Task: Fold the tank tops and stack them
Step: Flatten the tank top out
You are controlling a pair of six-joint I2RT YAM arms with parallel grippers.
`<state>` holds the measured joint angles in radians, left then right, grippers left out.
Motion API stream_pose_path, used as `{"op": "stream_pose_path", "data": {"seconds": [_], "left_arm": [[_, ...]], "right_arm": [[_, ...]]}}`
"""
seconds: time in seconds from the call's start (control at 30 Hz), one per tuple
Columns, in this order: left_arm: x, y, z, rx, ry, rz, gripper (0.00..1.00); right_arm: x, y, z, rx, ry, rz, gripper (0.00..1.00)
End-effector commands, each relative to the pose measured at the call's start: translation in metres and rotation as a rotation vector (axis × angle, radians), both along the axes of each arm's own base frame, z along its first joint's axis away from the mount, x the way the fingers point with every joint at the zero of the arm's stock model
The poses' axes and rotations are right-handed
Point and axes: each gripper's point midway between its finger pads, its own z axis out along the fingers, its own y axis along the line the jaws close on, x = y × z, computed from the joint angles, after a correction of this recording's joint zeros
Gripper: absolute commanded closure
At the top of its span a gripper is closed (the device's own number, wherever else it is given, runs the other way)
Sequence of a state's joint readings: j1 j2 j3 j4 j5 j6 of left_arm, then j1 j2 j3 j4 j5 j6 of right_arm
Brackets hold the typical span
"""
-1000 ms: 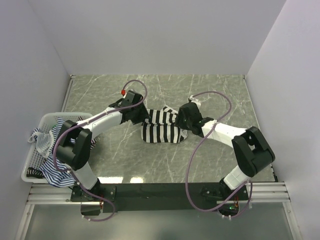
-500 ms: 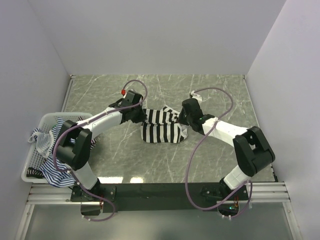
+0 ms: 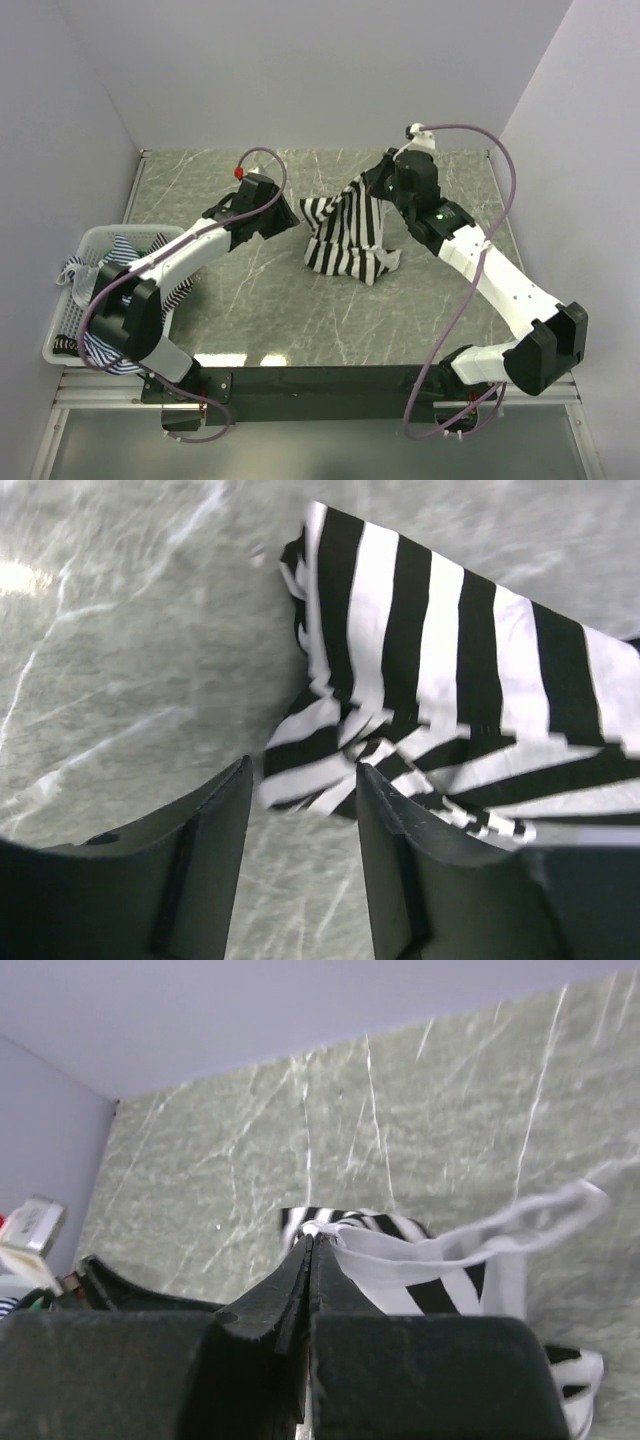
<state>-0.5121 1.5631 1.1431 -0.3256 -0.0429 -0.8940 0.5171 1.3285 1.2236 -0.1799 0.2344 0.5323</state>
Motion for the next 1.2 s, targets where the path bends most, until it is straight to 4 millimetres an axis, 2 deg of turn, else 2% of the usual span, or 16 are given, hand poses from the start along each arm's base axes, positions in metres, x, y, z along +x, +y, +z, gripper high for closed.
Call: {"op": "stream_pose_path", "data": {"seconds": [0.0, 0.1, 0.23, 0.3, 0.33, 0.4, 0.5, 0.67, 0.77, 0.87, 0.97, 1.0, 1.1, 1.17], "left_arm": [[-0.003, -0.002, 0.039, -0.046, -0.107, -0.014, 0.48], [-0.005, -0.008, 0.049, -0.089, -0.136, -0.037, 0.47], [-0.010, -0.027, 0.055, -0.107, -0.170, -0.083, 0.46], [-0.011, -0.039, 0.048, -0.107, -0.158, -0.106, 0.46], [-0.009, -0.045, 0.051, -0.122, -0.171, -0.114, 0.45], [-0.006, -0.054, 0.046, -0.135, -0.170, -0.119, 0.41], [0.000, -0.068, 0.049, -0.166, -0.179, -0.138, 0.38], [0.007, -0.093, 0.062, -0.233, -0.211, -0.179, 0.34], [0.004, -0.104, 0.057, -0.238, -0.198, -0.190, 0.31], [-0.002, -0.105, 0.047, -0.253, -0.167, -0.191, 0.31], [-0.010, -0.109, 0.052, -0.267, -0.212, -0.209, 0.31], [-0.012, -0.107, 0.047, -0.251, -0.220, -0.203, 0.30], [-0.026, -0.107, 0.054, -0.248, -0.273, -0.230, 0.29], [-0.028, -0.104, 0.067, -0.247, -0.330, -0.221, 0.29]], "right_arm": [[-0.006, -0.010, 0.043, -0.037, -0.076, -0.013, 1.00], [-0.011, -0.010, 0.085, -0.029, -0.145, -0.004, 1.00], [-0.019, -0.012, 0.127, -0.035, -0.210, -0.002, 1.00], [-0.023, -0.014, 0.140, -0.047, -0.227, 0.000, 1.00], [-0.027, -0.015, 0.157, -0.036, -0.256, -0.001, 1.00], [-0.034, -0.016, 0.175, -0.034, -0.288, 0.002, 1.00], [-0.042, -0.017, 0.191, -0.036, -0.317, 0.000, 1.00], [-0.046, -0.016, 0.204, -0.048, -0.335, 0.000, 1.00], [-0.046, -0.016, 0.215, -0.054, -0.348, -0.004, 1.00], [-0.049, -0.018, 0.229, -0.057, -0.368, -0.010, 1.00], [-0.052, -0.019, 0.239, -0.058, -0.382, -0.017, 1.00], [-0.054, -0.020, 0.243, -0.055, -0.390, -0.016, 1.00], [-0.056, -0.021, 0.247, -0.052, -0.398, -0.019, 1.00], [-0.056, -0.019, 0.246, -0.053, -0.395, -0.017, 1.00]]}}
